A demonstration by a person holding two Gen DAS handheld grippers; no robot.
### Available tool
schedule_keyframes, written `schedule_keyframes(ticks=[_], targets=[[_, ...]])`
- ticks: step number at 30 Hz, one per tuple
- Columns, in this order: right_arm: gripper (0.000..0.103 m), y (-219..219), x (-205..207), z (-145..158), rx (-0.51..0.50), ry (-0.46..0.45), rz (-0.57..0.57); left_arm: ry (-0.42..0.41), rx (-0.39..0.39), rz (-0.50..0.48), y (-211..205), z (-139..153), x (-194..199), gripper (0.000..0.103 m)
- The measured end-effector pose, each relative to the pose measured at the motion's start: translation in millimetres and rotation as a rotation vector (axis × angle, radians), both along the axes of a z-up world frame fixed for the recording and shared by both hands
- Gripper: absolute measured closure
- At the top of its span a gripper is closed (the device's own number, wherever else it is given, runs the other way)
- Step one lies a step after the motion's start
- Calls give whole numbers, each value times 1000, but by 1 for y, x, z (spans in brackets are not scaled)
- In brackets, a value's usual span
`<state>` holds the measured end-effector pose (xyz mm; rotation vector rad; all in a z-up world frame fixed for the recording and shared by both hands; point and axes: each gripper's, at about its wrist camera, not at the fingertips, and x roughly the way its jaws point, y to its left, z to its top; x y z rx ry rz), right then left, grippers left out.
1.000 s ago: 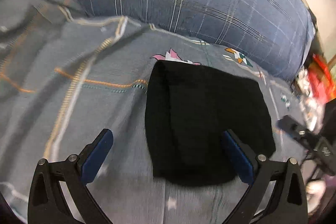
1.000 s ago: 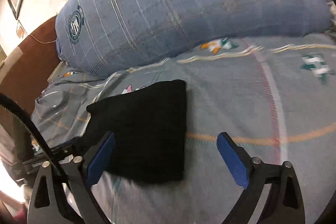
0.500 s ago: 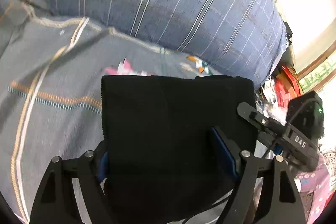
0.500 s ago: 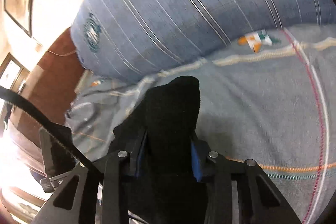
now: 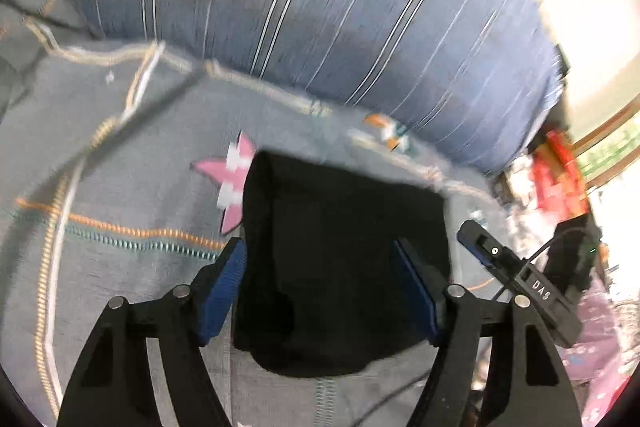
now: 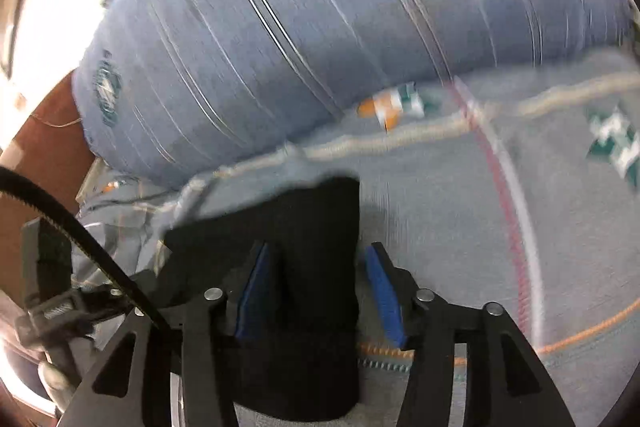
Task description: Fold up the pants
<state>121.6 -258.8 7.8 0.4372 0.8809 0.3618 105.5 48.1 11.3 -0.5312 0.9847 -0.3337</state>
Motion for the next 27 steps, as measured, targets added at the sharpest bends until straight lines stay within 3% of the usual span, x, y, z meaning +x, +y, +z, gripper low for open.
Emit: schedule_keyframes(ticks=[3,6,8,9,11,14,18,21,27], targets=[[28,-1,8,11,131,-27,47,-8,-47,-16,-6,7,15,30],[28,7,37,-6,251,50,86,24,-8,0,-20,-10,37,29],[29,13,53,-25,248,112,76,114,34,37,-25,-40,56,30],[29,14,59,-35,243,136,52,116,44,47,-26,-49,59,30],[30,12,65,-52,281,172,36,63,107,38,-32,-39,57,30],[30,12,55,-35,243,117,33,48,103,26,-31,-20,49,30],[28,6,4,10,174,-20,27,-29,128,61,-20,16,8,30],[23,1,-59,34,120,-106,21,-103,222,127,-12,38,-53,29],[19,10,-162,38,2,-175,4,-223,352,253,-10,58,-152,24]])
